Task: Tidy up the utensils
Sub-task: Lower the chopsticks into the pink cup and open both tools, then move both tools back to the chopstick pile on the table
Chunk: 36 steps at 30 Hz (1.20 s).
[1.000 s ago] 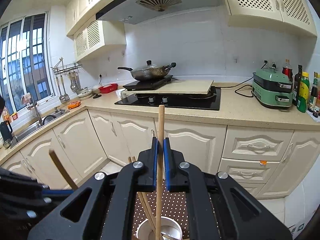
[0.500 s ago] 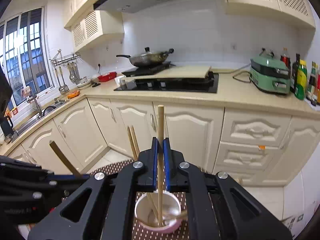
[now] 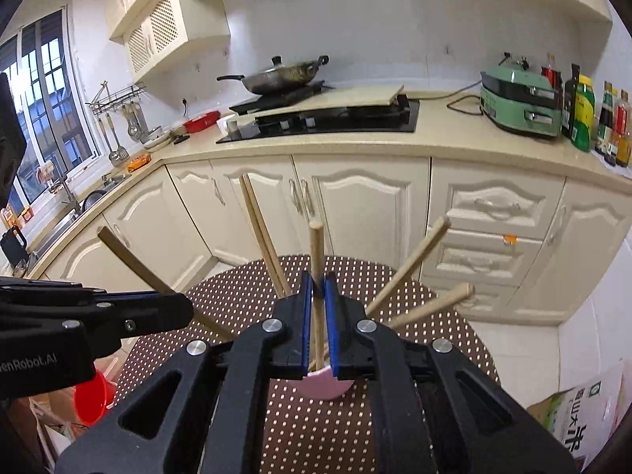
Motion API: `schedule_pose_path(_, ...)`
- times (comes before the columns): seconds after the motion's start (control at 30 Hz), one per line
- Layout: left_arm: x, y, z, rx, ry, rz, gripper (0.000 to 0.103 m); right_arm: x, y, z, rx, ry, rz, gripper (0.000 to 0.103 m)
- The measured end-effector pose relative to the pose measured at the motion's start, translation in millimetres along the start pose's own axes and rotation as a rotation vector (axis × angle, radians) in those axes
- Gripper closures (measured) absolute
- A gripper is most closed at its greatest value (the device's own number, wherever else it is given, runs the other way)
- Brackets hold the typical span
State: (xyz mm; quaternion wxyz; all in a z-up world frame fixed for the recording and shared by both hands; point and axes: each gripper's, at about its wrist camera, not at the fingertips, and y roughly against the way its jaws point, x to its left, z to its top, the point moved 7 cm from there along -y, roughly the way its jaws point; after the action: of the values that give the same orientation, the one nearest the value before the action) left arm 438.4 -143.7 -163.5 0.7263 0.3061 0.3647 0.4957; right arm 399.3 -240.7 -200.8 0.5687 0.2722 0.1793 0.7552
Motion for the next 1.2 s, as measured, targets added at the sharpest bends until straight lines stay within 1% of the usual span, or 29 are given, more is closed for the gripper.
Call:
schedule_pose_path(0.2,-0.6,3.9,-10.2,0.010,-0.001,0.016,0.095,2.7,11.6,-5.6,0.008,-0.005,0.012,0.095)
schedule_pose_path(0.23,-0.2,4.7,-11.4,0.009,-0.001,0.019,0.089,3.0,13.8,-5.9,0.011,-0.008,0.013,0.093)
schedule_pose_path(0.27,0.5,6.5,-12.9,0.005,-0.001,0.028,0.079,2.9,16.0,-6.3,0.013,-0.011,0.011,0.091)
schedule_pose_path(0.3,0.7,9.0,-13.9,-0.003,-0.002,0.033,0.073,3.0,18.1,-6.5,0.011,-0.013,0.010,0.087)
schedule_pose_path(0.33,1.3,11.3,-14.6,-0.012,-0.001,0.034,0.058,2.5,20.0,-7.0,0.009,-0.014,0.009,0.083)
schedule_pose_path(0.37,2.5,14.9,-15.3,-0.029,0.005,0.038,0.054,2.9,22.7,-7.1,0.007,-0.014,0.010,0.082)
schedule_pose_path(0.47,3.9,20.6,-19.4,-0.042,0.009,0.039,0.054,4.2,28.4,-7.4,0.004,-0.007,0.005,0.074)
schedule_pose_path(0.53,6.6,23.7,-22.6,-0.049,0.011,0.046,0.051,3.7,31.8,-8.2,0.004,-0.010,-0.001,0.066)
schedule_pose_path(0.57,7.4,24.0,-22.4,-0.051,0.012,0.046,0.050,4.1,33.9,-8.5,0.002,-0.011,-0.001,0.065)
schedule_pose_path(0.73,22.3,26.5,-33.9,-0.051,0.040,0.068,0.043,9.6,40.5,-13.7,0.006,0.002,-0.007,0.063)
schedule_pose_path(0.87,34.2,29.7,-42.0,-0.044,0.076,0.052,0.039,16.4,43.3,-20.0,0.014,0.007,0.002,0.062)
schedule_pose_path(1.0,53.4,30.8,-50.9,-0.035,0.107,0.068,0.038,23.5,43.4,-27.4,0.029,0.009,0.013,0.061)
schedule_pose_path(1.2,97.1,25.3,-70.3,0.005,0.210,0.086,0.038,39.3,39.4,-43.3,0.066,0.040,0.030,0.061)
